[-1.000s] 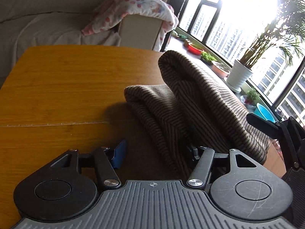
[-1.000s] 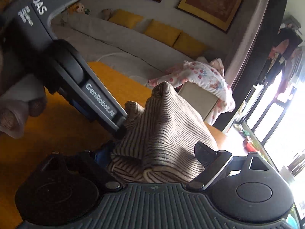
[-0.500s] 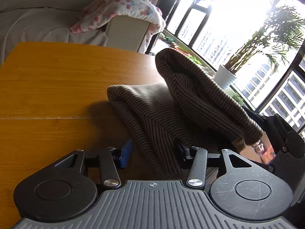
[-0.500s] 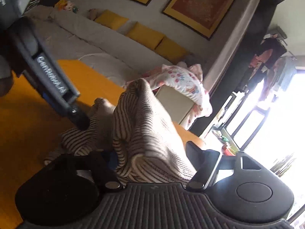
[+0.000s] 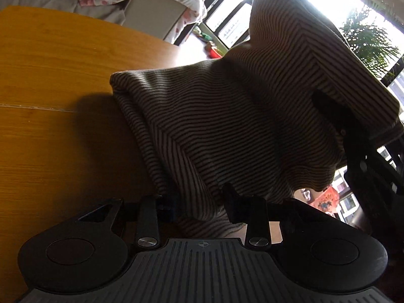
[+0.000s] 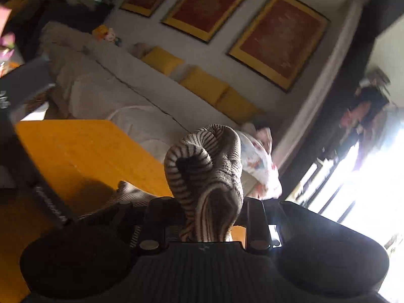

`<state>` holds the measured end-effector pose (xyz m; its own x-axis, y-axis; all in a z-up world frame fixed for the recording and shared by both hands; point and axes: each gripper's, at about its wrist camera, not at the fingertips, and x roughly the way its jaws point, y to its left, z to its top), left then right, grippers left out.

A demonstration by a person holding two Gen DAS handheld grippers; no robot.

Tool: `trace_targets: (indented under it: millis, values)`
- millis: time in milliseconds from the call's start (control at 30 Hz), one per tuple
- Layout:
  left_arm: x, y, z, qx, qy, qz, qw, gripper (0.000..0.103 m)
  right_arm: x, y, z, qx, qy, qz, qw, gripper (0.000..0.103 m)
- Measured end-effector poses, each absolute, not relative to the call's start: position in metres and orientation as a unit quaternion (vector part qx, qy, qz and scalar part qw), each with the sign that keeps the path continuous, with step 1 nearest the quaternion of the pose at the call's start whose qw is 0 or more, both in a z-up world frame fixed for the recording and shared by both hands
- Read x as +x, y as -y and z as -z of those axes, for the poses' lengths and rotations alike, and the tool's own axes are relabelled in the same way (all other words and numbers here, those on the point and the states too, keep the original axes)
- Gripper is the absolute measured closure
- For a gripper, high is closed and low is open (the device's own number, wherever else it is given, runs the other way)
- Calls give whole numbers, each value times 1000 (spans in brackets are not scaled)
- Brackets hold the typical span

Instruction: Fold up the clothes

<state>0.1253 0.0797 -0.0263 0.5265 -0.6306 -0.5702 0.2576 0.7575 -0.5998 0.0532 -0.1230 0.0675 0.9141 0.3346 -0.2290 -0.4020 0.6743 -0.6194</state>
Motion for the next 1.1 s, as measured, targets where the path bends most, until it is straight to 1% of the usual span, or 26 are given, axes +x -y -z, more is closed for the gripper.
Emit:
trace_targets:
  millis: [67,100,233,267,333,400,433,467,533,633,667,700,733,800,833,867,900,933,967,1000,1067,1100]
  values:
    - [125,-82,27,-237,-408,264,841,67,46,107,-44,-390,-57,-216,894,77]
    - [124,-85,28,-240,-408,264,840,71,47,102,-35,-399,-63,-215,889,77]
    - [116,-100,26,-247,-407,262,839,69,48,82,-2,-429,-84,-213,874,76]
    - [113,-105,23,-247,-405,259,841,69,44,78,3,-441,-87,-217,866,74]
    - [107,-117,12,-244,-390,243,854,68,35,70,17,-478,-72,-219,848,69]
    - [99,-130,-4,-238,-369,221,871,68,26,64,30,-511,-53,-219,830,67]
    - [96,-135,-11,-240,-358,216,876,67,22,63,34,-519,-44,-219,825,67]
    - [94,-140,-18,-248,-347,219,878,59,21,61,34,-516,-44,-223,826,67]
    - [91,-146,-30,-260,-329,225,880,53,21,58,32,-506,-46,-228,830,66]
    - [97,-135,-29,-235,-342,221,883,54,24,62,23,-475,-61,-240,844,63]
    - [98,-134,-23,-230,-352,216,881,56,25,69,15,-450,-77,-255,852,57]
    - [99,-133,-18,-226,-361,210,880,56,26,76,8,-422,-94,-271,860,48]
    - [100,-132,-13,-221,-371,205,878,53,27,86,-1,-386,-112,-291,868,46]
    - [101,-131,-5,-217,-385,197,875,53,29,100,-11,-340,-130,-310,878,43]
    - [101,-135,-5,-225,-382,200,874,54,28,102,-10,-344,-122,-308,879,43]
    - [100,-138,-5,-234,-379,204,872,54,27,103,-8,-352,-111,-303,879,43]
    - [99,-141,-5,-240,-377,207,870,54,27,103,-5,-362,-102,-298,877,54]
    - [97,-142,-5,-243,-377,209,869,54,31,103,-6,-354,-103,-298,881,62]
    - [95,-144,-5,-245,-378,211,868,55,34,104,-8,-342,-105,-298,885,65]
    - [94,-145,-4,-247,-379,214,866,58,38,106,-13,-327,-105,-298,891,71]
    - [100,-139,3,-248,-387,226,859,72,41,109,-27,-313,-97,-295,898,75]
    - [104,-134,9,-252,-395,235,851,76,41,110,-34,-314,-90,-293,898,77]
